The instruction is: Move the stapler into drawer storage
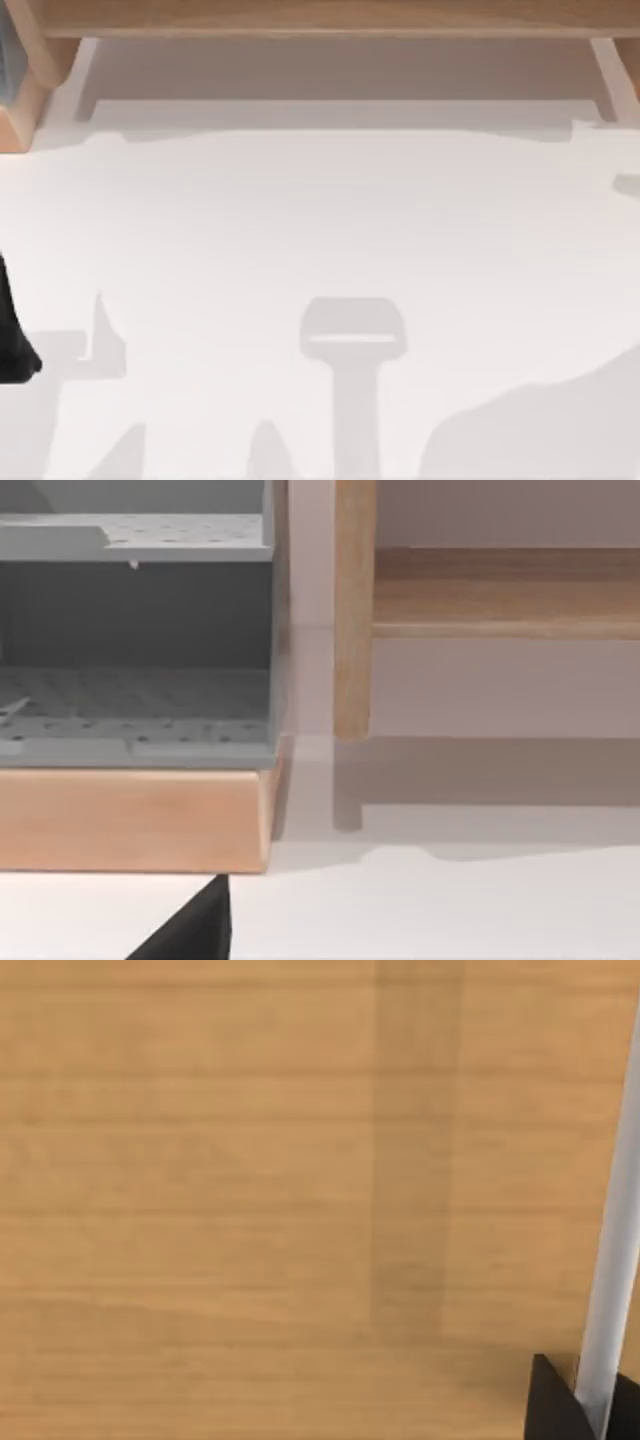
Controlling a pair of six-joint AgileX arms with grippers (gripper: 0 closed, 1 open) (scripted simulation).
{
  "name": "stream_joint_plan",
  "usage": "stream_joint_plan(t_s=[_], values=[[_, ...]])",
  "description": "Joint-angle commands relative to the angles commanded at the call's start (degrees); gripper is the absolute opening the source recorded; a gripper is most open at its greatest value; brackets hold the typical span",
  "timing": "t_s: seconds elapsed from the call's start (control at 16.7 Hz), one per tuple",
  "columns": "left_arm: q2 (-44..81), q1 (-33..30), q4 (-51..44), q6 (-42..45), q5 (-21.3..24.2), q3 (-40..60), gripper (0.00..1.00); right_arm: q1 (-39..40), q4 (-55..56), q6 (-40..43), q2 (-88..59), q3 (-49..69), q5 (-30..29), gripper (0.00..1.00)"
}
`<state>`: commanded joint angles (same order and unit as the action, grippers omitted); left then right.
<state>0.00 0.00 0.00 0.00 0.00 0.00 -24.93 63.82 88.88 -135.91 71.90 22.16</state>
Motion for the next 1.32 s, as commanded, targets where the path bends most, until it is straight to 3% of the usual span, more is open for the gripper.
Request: stream_joint_plan(t_s=[0.18, 0.96, 1.32], values=[[0.0, 0.0, 0.0, 0.0, 0.0, 0.0, 1.0, 0.0, 0.0, 0.0, 0.0, 0.0, 0.0, 0.0], [0.0, 0.0, 0.0, 0.0, 0.0, 0.0, 1.0, 0.0, 0.0, 0.0, 0.0, 0.0, 0.0, 0.98], [0.0, 0.0, 0.0, 0.0, 0.0, 0.0, 1.0, 0.0, 0.0, 0.0, 0.0, 0.0, 0.0, 1.0]])
